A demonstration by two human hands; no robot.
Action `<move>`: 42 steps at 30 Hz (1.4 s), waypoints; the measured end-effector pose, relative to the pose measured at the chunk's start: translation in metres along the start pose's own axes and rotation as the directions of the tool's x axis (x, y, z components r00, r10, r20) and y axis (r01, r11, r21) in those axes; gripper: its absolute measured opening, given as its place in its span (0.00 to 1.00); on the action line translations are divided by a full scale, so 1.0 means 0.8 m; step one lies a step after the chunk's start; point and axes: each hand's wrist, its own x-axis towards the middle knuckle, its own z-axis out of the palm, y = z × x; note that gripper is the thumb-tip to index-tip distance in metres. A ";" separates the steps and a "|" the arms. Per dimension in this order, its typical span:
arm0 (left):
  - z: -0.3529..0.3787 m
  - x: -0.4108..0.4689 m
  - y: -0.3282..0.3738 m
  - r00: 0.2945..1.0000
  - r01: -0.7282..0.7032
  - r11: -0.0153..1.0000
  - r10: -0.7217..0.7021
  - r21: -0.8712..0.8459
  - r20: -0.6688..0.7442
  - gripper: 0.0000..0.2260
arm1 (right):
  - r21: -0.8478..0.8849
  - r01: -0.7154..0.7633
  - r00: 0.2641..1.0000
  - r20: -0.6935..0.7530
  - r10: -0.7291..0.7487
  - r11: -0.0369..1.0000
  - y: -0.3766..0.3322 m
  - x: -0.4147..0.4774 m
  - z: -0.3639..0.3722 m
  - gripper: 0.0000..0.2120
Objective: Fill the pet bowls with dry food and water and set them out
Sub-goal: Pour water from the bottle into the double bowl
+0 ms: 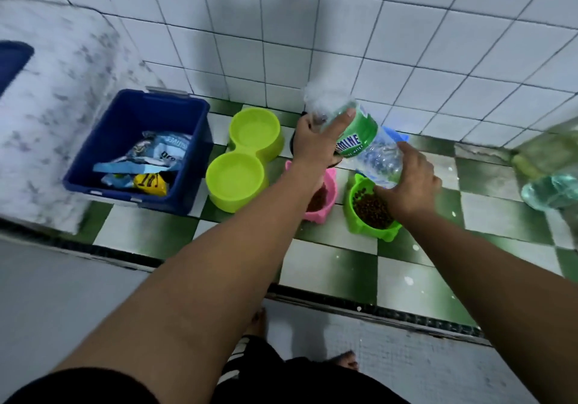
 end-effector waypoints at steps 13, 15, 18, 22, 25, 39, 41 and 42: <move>-0.056 0.053 0.000 0.968 0.249 0.968 -0.250 -0.030 -0.026 0.24 | -0.289 0.108 0.992 0.088 -0.086 0.951 -0.032 0.027 0.019 0.43; -0.061 0.063 -0.003 0.966 0.256 0.965 -0.257 -0.054 -0.014 0.26 | -0.314 0.120 0.991 0.089 -0.097 0.942 -0.036 0.030 0.019 0.44; -0.068 0.074 -0.003 0.962 0.270 0.960 -0.271 -0.077 -0.010 0.24 | -0.335 0.141 0.989 0.088 -0.118 0.932 -0.043 0.035 0.021 0.44; -0.074 0.087 0.000 0.955 0.293 0.952 -0.295 -0.093 -0.010 0.23 | -0.359 0.145 0.988 0.109 -0.113 0.922 -0.053 0.042 0.024 0.45; -0.080 0.096 0.000 0.948 0.317 0.943 -0.319 -0.098 -0.005 0.21 | -0.371 0.149 0.987 0.111 -0.116 0.916 -0.057 0.045 0.027 0.45; -0.096 0.117 -0.006 0.908 0.417 0.900 -0.418 -0.128 0.021 0.23 | -0.437 0.169 0.984 0.120 -0.128 0.883 -0.065 0.050 0.030 0.45; -0.097 0.119 -0.007 0.908 0.419 0.899 -0.418 -0.131 0.036 0.21 | -0.439 0.168 0.984 0.121 -0.127 0.883 -0.065 0.050 0.030 0.45; -0.097 0.119 -0.007 0.907 0.421 0.898 -0.419 -0.131 0.039 0.21 | -0.439 0.167 0.985 0.120 -0.126 0.883 -0.065 0.050 0.030 0.45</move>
